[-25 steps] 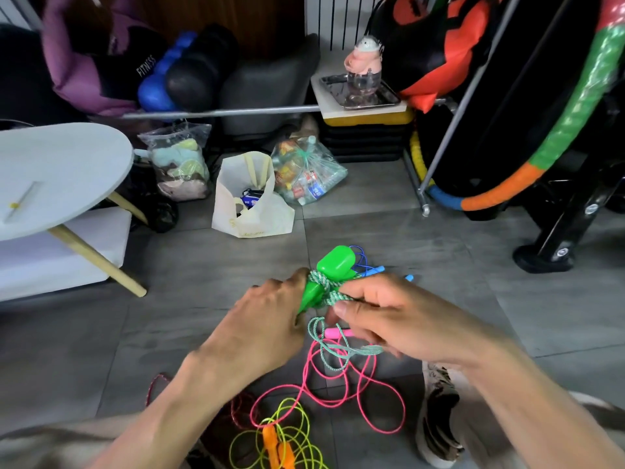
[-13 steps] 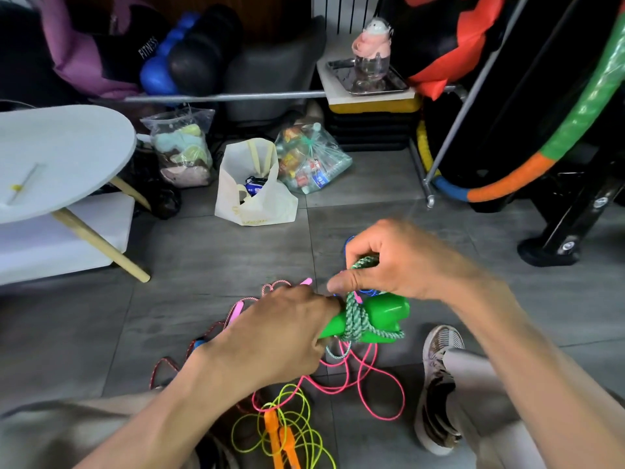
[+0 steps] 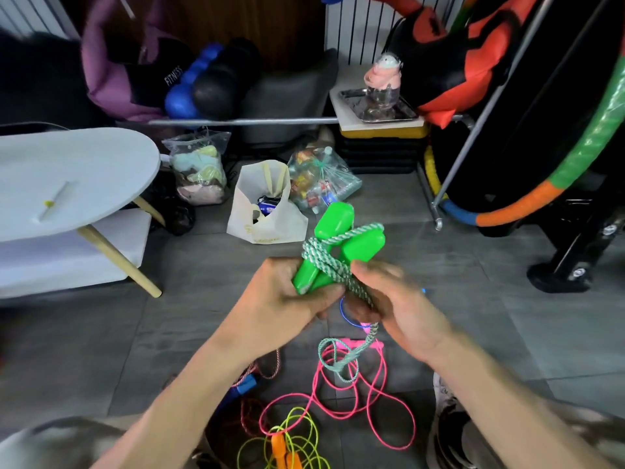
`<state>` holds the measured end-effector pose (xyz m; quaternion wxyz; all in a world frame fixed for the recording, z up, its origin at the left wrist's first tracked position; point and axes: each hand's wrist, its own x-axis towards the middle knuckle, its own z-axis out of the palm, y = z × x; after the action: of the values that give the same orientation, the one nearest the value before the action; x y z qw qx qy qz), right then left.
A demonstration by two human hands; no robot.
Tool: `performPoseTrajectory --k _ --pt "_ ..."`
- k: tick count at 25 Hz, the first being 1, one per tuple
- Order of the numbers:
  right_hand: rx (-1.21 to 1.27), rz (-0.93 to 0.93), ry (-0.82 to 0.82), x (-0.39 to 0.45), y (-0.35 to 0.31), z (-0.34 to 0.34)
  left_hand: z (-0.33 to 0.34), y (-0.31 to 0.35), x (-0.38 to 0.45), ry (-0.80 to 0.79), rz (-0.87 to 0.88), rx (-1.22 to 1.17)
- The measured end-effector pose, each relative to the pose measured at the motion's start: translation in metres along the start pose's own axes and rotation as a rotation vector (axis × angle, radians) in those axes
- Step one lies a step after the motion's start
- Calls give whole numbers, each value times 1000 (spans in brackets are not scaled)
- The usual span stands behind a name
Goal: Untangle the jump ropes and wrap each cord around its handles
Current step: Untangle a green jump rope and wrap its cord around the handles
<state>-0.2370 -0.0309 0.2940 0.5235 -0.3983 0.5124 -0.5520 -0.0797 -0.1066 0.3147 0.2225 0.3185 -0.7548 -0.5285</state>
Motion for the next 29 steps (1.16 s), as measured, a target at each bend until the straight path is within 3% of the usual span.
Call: performPoseTrajectory --k 3,5,8,11,15,22,26,29 --pt "-171 -8 172 -7 -13 15 6 -7 2 -41 50 211" --pt "-178 1 254 -8 -16 16 10 -8 3 -5 37 224" --pt "-225 -24 255 -5 -13 7 10 -8 0 35 9 130" --pt "-259 5 308 -4 -11 2 14 -12 -5 44 69 232" --pt "-245 -15 250 1 -4 -2 16 -11 -4 78 136 347" --pt "-267 9 248 1 -2 -1 1 -4 1 -173 -87 -116" --pt "-318 48 70 -2 1 4 -1 -9 3 63 4 113" --pt "-582 67 -58 -4 2 12 -8 -21 7 200 42 399"
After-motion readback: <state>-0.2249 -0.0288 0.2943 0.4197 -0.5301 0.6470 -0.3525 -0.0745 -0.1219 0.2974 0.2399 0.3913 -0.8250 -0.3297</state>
